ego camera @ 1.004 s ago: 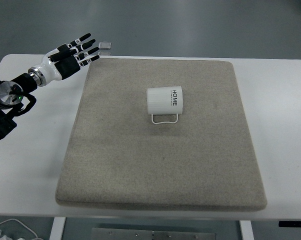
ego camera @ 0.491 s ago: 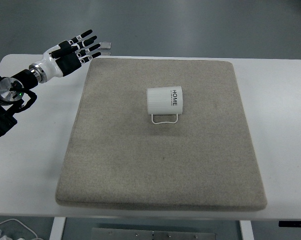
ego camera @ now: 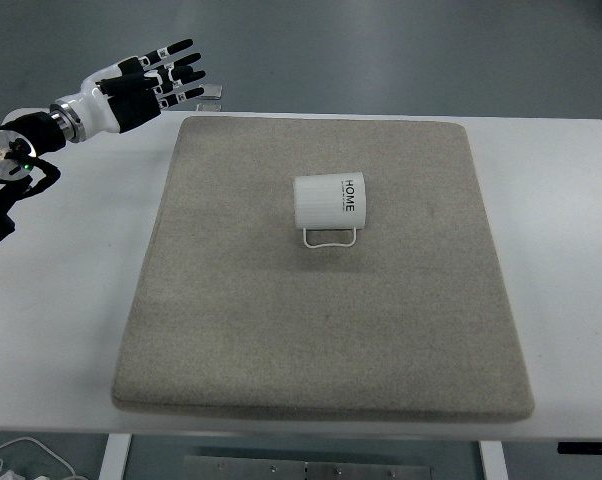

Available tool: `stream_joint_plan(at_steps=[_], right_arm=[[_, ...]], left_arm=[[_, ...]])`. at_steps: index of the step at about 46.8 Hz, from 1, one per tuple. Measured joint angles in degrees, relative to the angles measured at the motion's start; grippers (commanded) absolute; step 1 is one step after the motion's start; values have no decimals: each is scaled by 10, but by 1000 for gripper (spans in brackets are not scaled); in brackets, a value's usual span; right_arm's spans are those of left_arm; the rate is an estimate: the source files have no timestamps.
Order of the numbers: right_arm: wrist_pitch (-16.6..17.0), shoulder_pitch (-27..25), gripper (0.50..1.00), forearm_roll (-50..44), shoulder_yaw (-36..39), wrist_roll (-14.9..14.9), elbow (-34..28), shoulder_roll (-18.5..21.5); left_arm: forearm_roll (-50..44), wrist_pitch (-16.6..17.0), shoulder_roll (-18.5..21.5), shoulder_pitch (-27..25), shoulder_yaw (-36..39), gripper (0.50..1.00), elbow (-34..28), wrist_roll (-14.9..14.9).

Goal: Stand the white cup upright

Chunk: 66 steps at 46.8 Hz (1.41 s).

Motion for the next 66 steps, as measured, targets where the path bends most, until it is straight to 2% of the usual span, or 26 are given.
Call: stream_joint_plan(at_steps=[19,24,33,49,66], right_arm=[[0,0,930,0,0,0,0,0],[0,0,930,0,0,0,0,0],[0,0,930,0,0,0,0,0],[0,0,930,0,0,0,0,0],[0,0,930,0,0,0,0,0]], left_arm=[[164,0,23,-22,-3,996,-21,0],[211,0,42,-24,-3,996,-57,-6],[310,6,64,-25,-3,996,-127,-44],[448,11,74,-25,-2,996,-228,-47],[621,76,75,-27,-4,996,-334,-47]])
